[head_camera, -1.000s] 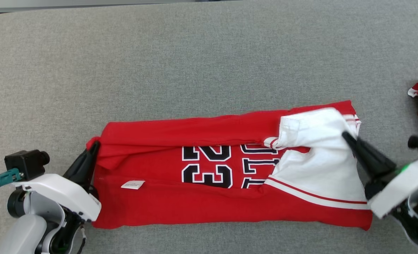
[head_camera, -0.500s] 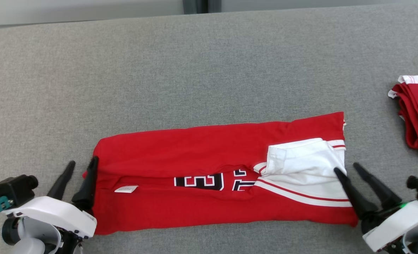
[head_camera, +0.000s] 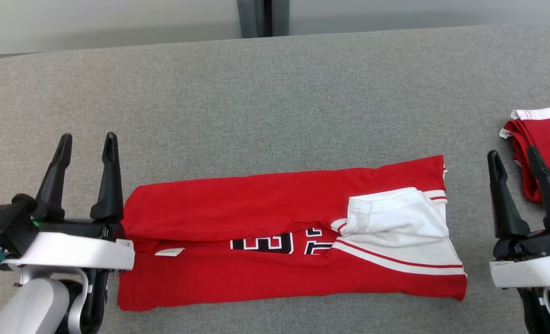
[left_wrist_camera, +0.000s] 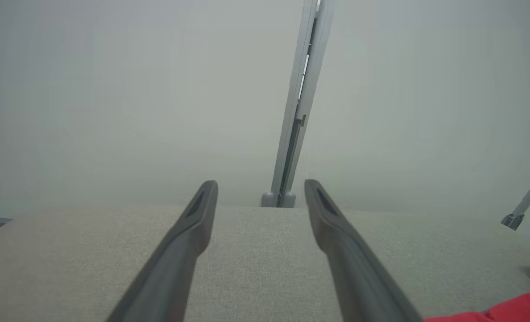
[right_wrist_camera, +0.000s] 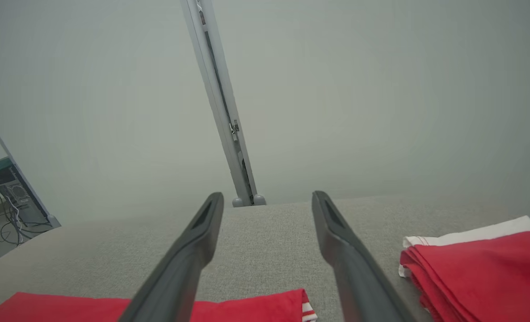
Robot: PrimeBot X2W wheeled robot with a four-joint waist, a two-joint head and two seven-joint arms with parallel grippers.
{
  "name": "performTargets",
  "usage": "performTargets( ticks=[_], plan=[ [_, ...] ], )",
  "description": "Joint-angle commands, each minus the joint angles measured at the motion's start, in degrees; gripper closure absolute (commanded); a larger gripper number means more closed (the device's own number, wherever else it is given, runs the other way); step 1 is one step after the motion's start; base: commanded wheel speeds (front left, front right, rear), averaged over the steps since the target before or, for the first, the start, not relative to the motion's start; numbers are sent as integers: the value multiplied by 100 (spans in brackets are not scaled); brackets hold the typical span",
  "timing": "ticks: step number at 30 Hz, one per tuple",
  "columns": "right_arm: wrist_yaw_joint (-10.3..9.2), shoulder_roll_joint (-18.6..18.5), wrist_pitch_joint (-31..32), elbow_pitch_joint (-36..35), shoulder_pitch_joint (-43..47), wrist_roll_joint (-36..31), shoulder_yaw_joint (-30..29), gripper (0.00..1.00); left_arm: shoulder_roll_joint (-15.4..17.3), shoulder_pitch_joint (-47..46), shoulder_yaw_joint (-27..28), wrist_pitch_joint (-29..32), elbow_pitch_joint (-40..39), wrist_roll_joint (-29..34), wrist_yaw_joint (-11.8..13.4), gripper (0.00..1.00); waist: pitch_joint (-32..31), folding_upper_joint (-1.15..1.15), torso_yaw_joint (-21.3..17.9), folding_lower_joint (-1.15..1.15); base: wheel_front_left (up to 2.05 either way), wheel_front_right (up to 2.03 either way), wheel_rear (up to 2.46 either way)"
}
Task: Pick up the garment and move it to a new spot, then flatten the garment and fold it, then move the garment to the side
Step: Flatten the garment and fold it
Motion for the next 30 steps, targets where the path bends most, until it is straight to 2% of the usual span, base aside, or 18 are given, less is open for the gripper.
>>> performTargets(
  ticks=[1, 3, 4, 8, 9, 18, 25, 30],
  plan=[
    [2, 138, 139, -152, -39, -328, -83, 0, -7, -179, -5, -61, -60, 214, 74, 0, -24, 0, 27, 0, 0, 0, 0],
    [3, 274, 241, -227, -95, -611, -100, 0, -80, -266, 21, -116, -65, 380, 68, 0, -45, 0, 40, 0, 0, 0, 0],
    [2, 353, 286, -234, -114, -857, -112, 0, -193, -264, 85, -146, 12, 505, 7, 0, -72, 0, 44, 0, 0, 0, 0],
    [3, 483, 291, -97, -127, -1101, -77, 0, -406, -110, 291, -174, 286, 719, -240, 0, -92, 0, 56, 0, 0, 0, 0],
    [3, 483, 291, -97, -127, -1101, -77, 0, -406, -110, 291, -174, 286, 719, -240, 0, -92, 0, 56, 0, 0, 0, 0],
    [3, 547, 219, 235, -41, -1241, -88, 0, -800, 251, 854, -180, 805, 1486, -954, 0, -139, 0, 88, 0, 0, 0, 0],
    [3, 555, 243, 344, -125, -1181, -86, 0, -999, 259, 1048, -180, 988, 1739, -1247, 0, -78, 0, 143, 0, 0, 0, 0],
    [3, 496, 353, 679, -162, -1123, -81, 0, -1103, 153, 1086, -180, 1105, 1877, -1414, 0, 20, 0, 202, 0, 0, 0, 0]
  ],
)
